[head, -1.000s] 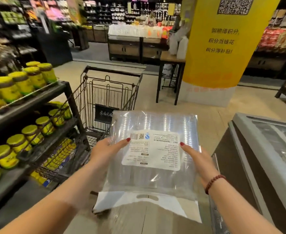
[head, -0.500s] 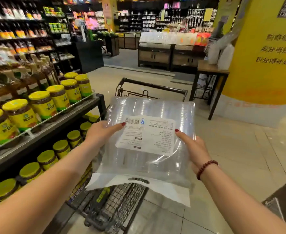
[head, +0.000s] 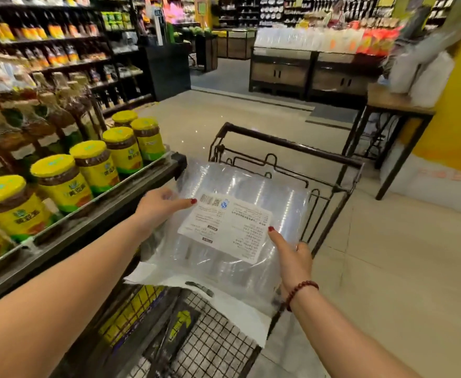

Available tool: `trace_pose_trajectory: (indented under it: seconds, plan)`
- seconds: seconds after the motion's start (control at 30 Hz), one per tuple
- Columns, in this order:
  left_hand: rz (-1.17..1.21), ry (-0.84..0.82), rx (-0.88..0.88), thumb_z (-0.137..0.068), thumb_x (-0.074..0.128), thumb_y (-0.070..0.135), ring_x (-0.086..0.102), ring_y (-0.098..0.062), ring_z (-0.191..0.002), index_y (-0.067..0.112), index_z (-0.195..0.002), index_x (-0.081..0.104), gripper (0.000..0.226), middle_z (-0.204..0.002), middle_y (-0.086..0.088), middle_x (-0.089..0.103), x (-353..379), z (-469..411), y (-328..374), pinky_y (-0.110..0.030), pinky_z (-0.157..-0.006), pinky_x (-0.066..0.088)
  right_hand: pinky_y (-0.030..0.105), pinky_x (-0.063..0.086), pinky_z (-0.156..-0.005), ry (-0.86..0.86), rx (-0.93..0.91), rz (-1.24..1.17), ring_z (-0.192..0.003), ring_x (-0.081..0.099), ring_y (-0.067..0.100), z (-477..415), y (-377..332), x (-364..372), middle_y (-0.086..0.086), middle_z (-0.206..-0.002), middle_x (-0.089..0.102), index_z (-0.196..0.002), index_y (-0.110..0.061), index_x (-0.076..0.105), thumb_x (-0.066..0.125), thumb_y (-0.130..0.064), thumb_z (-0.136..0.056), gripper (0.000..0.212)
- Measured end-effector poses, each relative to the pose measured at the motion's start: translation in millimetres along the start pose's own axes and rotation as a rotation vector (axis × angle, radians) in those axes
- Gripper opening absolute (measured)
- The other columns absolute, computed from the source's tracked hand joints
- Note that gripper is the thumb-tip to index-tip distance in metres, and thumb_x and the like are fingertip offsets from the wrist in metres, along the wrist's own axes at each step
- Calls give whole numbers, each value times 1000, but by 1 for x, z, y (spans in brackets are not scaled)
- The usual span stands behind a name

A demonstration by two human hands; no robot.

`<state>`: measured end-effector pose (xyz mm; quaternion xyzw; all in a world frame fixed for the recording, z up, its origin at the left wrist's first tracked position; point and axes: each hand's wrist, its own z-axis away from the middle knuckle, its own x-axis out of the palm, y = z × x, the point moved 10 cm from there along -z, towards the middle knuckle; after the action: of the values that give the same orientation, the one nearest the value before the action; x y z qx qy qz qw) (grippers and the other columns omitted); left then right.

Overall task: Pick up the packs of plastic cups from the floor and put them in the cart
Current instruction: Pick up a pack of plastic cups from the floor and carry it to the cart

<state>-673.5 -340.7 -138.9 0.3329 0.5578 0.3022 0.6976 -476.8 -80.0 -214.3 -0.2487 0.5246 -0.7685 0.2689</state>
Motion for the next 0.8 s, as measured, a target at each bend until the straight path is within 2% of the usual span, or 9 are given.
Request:
trace_pose_trajectory:
  seconds: [0.07, 0.13, 0.23, 0.3, 0.37, 0.43, 0.53, 0.7, 0.8]
  plan:
    - [-51, -8, -14, -71, 80, 50, 55, -22, -103, 6, -119, 62, 68, -115, -6, 60, 18, -32, -8, -35, -88, 46, 35, 41, -98, 18, 77, -15, -117, 53, 25, -25, 21, 9, 6, -132, 55, -136, -7, 46, 77, -39, -80, 72]
    - [-80, -26, -56, -73, 80, 46, 52, -19, -96, 5, -111, 63, 59, -104, -2, 55, 40, -61, -18, -33, -83, 42, 32, 37, -95, 52, 159, -26, -110, 50, 21, -48, 40, 13, 2, -121, 51, -138, -4, 44, 75, -31, -84, 68]
    - [-149, -94, -114, -71, 82, 46, 57, -21, -105, 16, -118, 61, 60, -109, 3, 57, 77, -94, -43, -35, -91, 49, 37, 38, -103, 102, 250, 16, -125, 49, 28, -77, 72, 15, 9, -139, 50, -143, -3, 41, 76, -32, -83, 75]
    - [-172, -138, -156, -70, 83, 45, 60, -21, -102, 17, -114, 62, 56, -110, 2, 63, 101, -110, -66, -35, -88, 52, 43, 35, -109, 158, 323, 43, -134, 44, 32, -92, 94, 13, 14, -148, 44, -148, -5, 34, 77, -32, -82, 84]
    - [-163, -160, -199, -73, 82, 39, 61, -20, -97, 19, -107, 63, 45, -104, 0, 65, 121, -120, -87, -33, -82, 51, 43, 38, -106, 222, 395, 77, -130, 46, 33, -101, 114, 11, 16, -144, 46, -147, -2, 34, 80, -32, -79, 87]
    - [-162, -172, -222, -73, 83, 39, 64, -22, -95, 19, -104, 66, 41, -100, -1, 68, 138, -129, -107, -39, -86, 54, 42, 42, -99, 296, 489, 90, -122, 51, 32, -105, 134, 12, 17, -136, 50, -144, 2, 37, 83, -38, -72, 94]
    - [-183, -194, -269, -75, 81, 38, 64, -22, -96, 18, -112, 66, 44, -100, -1, 68, 160, -140, -133, -39, -88, 53, 46, 42, -106, 393, 600, 108, -128, 49, 38, -109, 164, 18, 18, -145, 46, -146, -2, 37, 81, -38, -76, 90]
    - [-183, -141, -363, -70, 85, 36, 63, -23, -103, 19, -120, 65, 56, -112, -3, 68, 175, -165, -172, -38, -91, 53, 50, 45, -103, 484, 695, 136, -124, 52, 41, -117, 207, 28, 21, -140, 50, -142, -2, 41, 83, -45, -71, 93]
    - [-171, -144, -364, -69, 87, 29, 61, -20, -103, 16, -119, 66, 56, -117, -5, 67, 179, -173, -197, -35, -92, 51, 52, 47, -102, 489, 698, 110, -122, 54, 41, -113, 231, 39, 22, -139, 51, -140, -1, 41, 86, -34, -71, 89]
